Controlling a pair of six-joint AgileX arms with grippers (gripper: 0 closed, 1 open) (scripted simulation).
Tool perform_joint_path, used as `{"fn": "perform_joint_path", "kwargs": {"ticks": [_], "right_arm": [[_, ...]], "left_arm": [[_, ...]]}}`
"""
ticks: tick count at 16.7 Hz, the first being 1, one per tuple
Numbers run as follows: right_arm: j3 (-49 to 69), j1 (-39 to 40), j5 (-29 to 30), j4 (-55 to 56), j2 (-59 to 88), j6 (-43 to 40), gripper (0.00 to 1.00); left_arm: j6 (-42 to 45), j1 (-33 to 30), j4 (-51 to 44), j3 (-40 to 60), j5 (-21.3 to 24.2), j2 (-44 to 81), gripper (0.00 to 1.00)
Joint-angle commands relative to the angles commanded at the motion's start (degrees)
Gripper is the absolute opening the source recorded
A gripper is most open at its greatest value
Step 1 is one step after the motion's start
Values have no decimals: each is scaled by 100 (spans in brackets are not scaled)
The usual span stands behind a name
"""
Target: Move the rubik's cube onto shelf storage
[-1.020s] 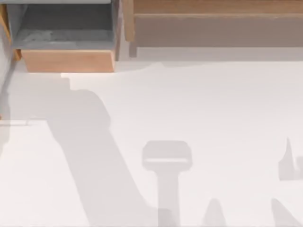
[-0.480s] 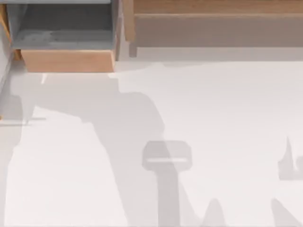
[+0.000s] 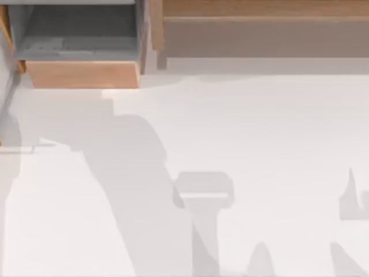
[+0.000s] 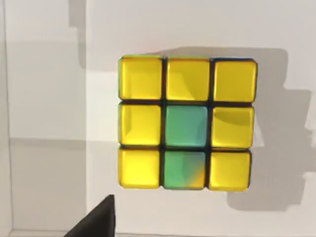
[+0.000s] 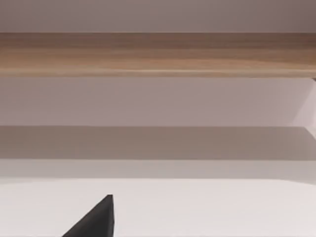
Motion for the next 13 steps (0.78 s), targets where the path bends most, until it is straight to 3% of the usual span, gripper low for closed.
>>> {"fn": "perform_joint_path", "kwargs": {"ticks": [5,10,13], "right_arm": [[0,0,0,0,0,0,100],[0,0,0,0,0,0,100],[0,0,0,0,0,0,100]], "left_arm": [[286,176,379,462,94,1039,100],[290,142,407,530,98,1139,100],[290,142,407,530,98,1139,77]]}}
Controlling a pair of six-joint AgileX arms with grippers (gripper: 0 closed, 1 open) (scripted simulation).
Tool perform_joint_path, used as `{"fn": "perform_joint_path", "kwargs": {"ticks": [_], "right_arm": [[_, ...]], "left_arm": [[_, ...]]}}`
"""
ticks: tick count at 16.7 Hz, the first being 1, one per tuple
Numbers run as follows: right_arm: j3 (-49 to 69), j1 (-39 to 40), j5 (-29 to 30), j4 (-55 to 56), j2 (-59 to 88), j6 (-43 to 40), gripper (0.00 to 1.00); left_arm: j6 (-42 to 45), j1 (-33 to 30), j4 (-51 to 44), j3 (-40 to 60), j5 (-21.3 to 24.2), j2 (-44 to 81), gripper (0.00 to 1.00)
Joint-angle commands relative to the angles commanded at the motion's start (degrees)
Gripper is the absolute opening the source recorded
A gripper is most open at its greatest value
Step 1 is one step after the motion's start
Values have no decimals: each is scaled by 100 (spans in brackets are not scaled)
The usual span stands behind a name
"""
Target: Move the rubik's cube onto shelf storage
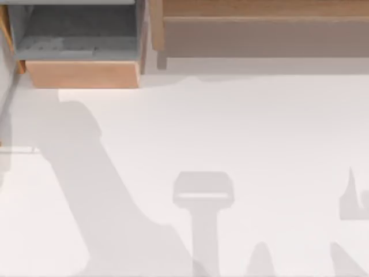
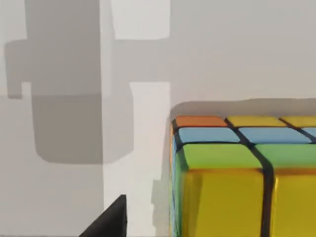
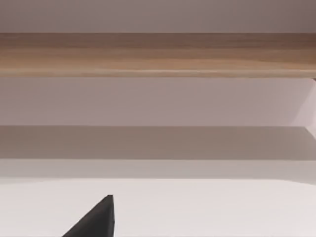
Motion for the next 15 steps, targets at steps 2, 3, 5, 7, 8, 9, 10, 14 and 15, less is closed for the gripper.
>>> {"fn": "perform_joint_path", "kwargs": {"ticks": [2,3,5,7,8,9,10,14,15], "right_arm": [[0,0,0,0,0,0,100],[0,0,0,0,0,0,100],[0,0,0,0,0,0,100],[0,0,0,0,0,0,100],[0,0,0,0,0,0,100],[0,0,0,0,0,0,100],[0,0,0,0,0,0,100],[0,0,0,0,0,0,100],[0,0,0,0,0,0,100]], "left_arm": [[0,0,0,0,0,0,62],[0,0,0,0,0,0,55],[0,0,0,0,0,0,40],[0,0,0,0,0,0,25],[0,0,0,0,0,0,17],[0,0,0,0,0,0,10],[0,0,0,0,0,0,2],[0,0,0,0,0,0,0],[0,0,0,0,0,0,0]]}}
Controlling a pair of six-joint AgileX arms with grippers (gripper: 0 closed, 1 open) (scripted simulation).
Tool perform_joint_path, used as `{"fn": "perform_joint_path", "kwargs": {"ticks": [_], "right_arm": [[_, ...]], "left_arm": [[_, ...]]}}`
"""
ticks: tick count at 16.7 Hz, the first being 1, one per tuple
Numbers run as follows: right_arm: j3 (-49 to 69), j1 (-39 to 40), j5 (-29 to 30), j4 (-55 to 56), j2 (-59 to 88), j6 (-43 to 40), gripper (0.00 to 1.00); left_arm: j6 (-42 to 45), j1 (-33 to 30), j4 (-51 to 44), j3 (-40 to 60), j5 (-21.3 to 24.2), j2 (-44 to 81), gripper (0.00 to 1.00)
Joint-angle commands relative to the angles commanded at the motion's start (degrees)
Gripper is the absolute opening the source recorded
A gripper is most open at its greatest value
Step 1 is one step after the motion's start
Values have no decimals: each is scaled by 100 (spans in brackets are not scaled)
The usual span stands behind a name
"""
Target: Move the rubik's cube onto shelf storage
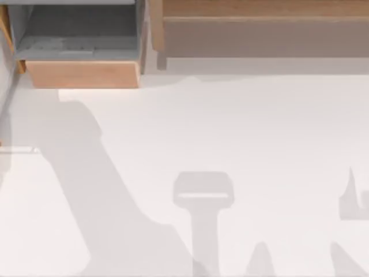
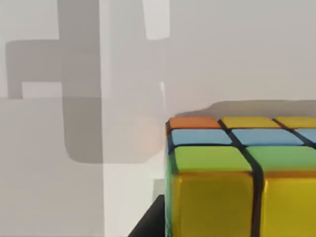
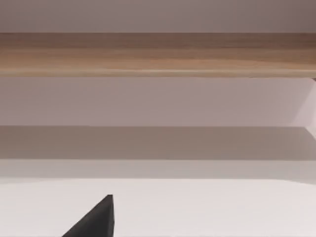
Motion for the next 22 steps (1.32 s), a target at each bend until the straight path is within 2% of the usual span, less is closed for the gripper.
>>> {"fn": "perform_joint_path", "kwargs": {"ticks": [6,13,22], "right_arm": [[0,0,0,0,0,0,100],[0,0,0,0,0,0,100],[0,0,0,0,0,0,100]], "left_arm": [[42,20,-71,41,-3,-47,0],[215,95,-1166,1015,150,-796,0],[180,47,-1406,1363,208,-902,0]]}}
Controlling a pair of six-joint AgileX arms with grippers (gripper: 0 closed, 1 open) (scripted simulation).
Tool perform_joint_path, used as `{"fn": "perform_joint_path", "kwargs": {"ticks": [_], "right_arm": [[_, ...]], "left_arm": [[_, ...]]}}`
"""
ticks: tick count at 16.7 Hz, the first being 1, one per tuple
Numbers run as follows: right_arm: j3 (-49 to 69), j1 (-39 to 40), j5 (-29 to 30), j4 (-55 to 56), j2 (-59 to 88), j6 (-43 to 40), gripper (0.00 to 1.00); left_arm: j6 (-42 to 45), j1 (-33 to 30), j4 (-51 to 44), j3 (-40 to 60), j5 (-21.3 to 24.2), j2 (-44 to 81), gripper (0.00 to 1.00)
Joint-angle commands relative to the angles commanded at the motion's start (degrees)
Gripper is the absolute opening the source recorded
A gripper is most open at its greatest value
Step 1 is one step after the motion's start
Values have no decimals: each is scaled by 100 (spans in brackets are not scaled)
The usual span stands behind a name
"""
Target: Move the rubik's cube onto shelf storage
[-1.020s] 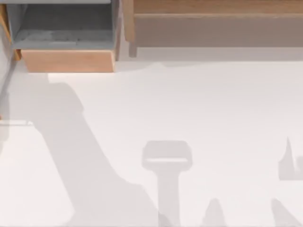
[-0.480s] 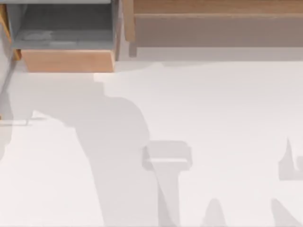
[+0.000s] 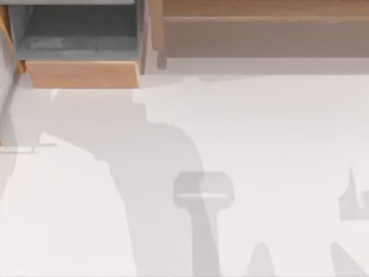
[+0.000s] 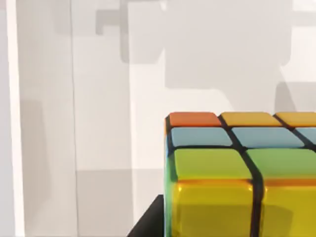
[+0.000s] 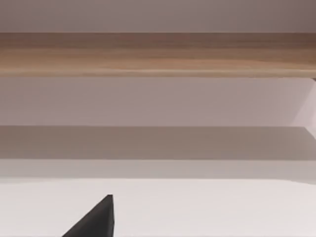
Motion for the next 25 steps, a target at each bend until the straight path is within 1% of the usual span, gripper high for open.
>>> {"fn": "perform_joint_path", "kwargs": {"ticks": [4,7,13,15,17,19,21,23,25], "right_arm": [[0,0,0,0,0,0,100],[0,0,0,0,0,0,100],[0,0,0,0,0,0,100],[0,0,0,0,0,0,100],[0,0,0,0,0,0,100],[0,0,0,0,0,0,100],[0,0,0,0,0,0,100],[0,0,0,0,0,0,100],[0,0,0,0,0,0,100]], "left_arm": [[-146,50,399,-316,-95,749,0],[-174,-43,641,-501,-209,999,0],[-163,-27,632,-516,-208,1001,0],[-210,-15,673,-673,-294,761,0],[-283,-141,811,-1007,-452,296,0],[-354,-470,1071,-1516,-658,-343,0],[-402,-1008,1460,-2178,-889,-998,0],[-418,-1750,1964,-2962,-1138,-1513,0],[-406,-2655,2578,-3811,-1407,-1858,0]]}}
